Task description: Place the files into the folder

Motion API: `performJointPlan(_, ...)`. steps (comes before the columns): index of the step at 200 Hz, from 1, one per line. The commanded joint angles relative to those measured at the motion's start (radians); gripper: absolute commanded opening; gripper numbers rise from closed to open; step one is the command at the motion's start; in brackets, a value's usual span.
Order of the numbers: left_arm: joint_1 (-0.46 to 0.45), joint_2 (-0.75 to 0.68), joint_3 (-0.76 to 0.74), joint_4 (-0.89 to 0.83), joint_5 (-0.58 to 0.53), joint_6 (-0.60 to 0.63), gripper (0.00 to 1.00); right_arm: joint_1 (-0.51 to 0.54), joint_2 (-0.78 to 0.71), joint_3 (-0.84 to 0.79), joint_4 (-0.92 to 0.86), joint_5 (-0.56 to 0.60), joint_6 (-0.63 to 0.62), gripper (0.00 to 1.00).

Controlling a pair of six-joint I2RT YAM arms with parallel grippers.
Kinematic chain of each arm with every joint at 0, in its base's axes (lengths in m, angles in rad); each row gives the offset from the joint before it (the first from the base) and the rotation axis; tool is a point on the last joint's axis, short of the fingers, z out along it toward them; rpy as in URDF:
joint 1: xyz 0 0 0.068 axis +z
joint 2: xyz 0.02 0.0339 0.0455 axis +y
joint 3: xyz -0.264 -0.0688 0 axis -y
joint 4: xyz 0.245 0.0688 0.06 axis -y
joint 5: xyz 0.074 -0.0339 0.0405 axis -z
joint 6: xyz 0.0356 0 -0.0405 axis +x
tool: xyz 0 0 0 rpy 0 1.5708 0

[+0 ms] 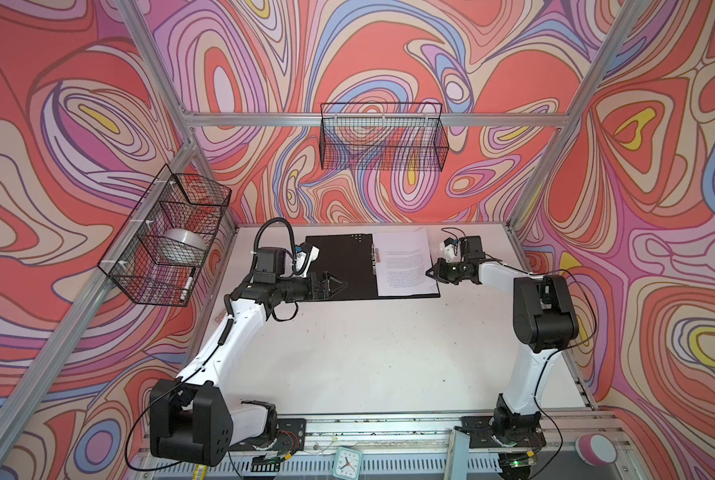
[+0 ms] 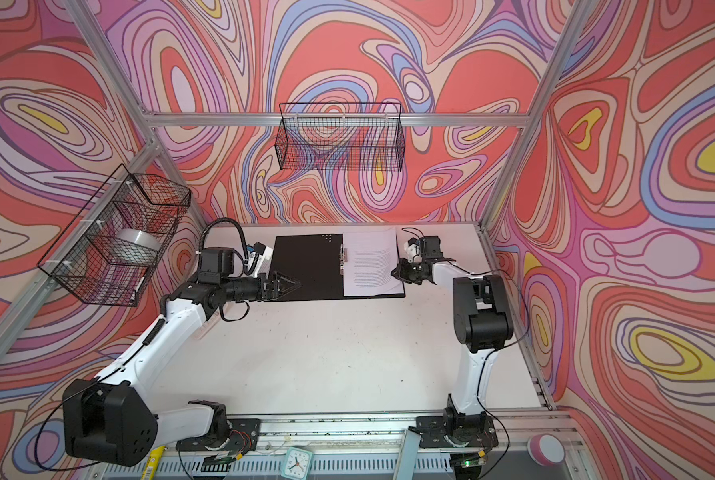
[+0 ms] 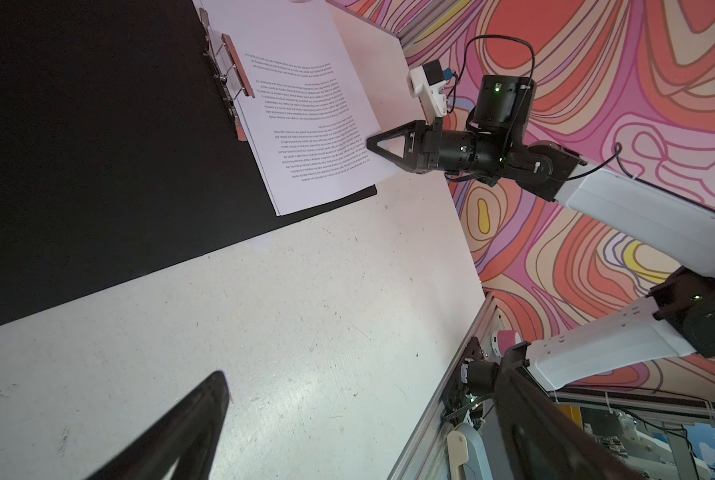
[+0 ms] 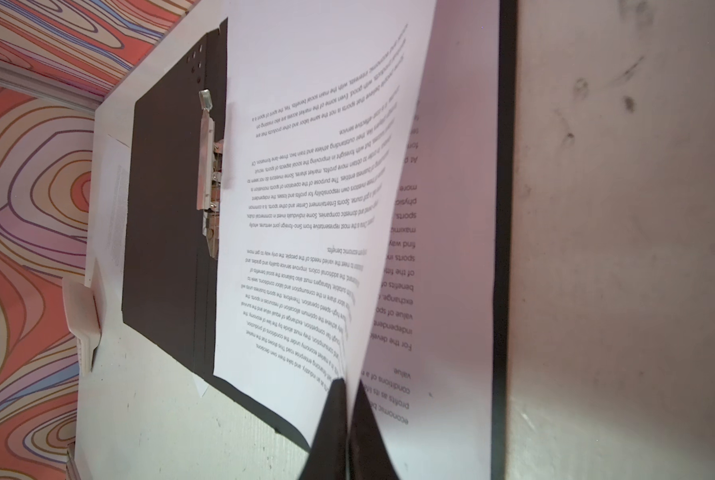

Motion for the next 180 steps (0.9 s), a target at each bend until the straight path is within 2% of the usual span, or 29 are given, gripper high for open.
performJointPlan(1, 0.008, 0.011, 0.002, 0.025, 0.021, 0.004, 1.00, 0.000, -0.034, -0.004, -0.020, 0.022, -0.025, 0.00)
performJointPlan(57, 0.013, 0.017, 0.000, 0.028, 0.027, -0.005, 1.00, 0.003, -0.015, 0.027, -0.031, -0.015, -0.056, 0.00)
performJointPlan(180, 0.022, 0.026, 0.000, 0.031, 0.028, -0.015, 1.00, 0.020, 0.033, 0.064, -0.042, -0.020, -0.069, 0.00)
